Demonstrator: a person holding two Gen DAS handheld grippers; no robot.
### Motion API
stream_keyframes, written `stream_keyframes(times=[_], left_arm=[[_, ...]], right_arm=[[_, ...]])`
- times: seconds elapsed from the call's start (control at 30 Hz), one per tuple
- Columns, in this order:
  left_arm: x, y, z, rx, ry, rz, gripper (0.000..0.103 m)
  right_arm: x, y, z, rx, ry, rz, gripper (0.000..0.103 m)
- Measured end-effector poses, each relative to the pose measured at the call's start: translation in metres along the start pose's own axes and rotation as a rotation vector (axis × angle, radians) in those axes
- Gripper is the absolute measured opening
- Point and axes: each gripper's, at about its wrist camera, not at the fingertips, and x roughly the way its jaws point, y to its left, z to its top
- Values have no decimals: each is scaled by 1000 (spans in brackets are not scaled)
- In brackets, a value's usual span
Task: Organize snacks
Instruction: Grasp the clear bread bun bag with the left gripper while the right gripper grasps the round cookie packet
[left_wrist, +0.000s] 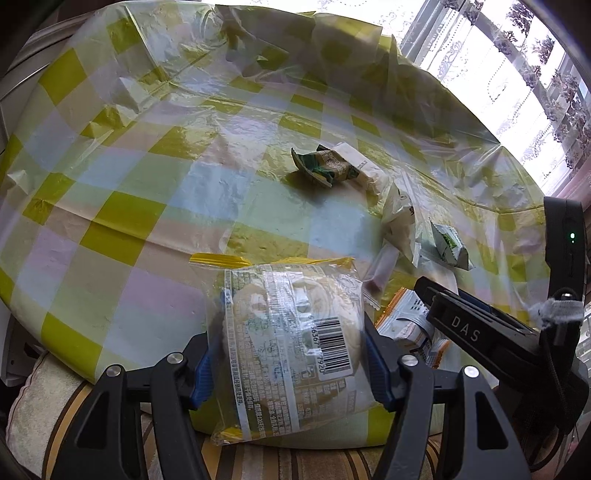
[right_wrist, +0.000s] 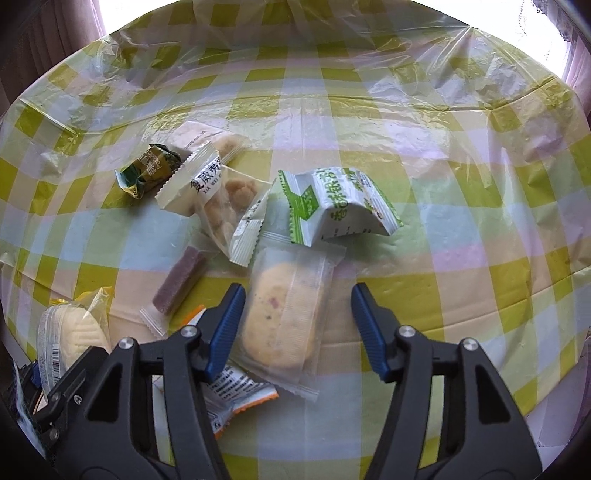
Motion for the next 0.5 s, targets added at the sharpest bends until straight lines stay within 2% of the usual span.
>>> stream_keyframes(times=[0.1,0.23,0.5], left_arm=[[-1,0,-1,0,-4,3,66],[-3,-1,-2,2,-12,5,66],[-14,-3,-6,8,-47,23,65]], right_arm=[[-2,0,-1,-3,-10,10,40],[-5,-2,-3,5,-20,35,39],[-31,-5,-9,-1,-103,51,39]])
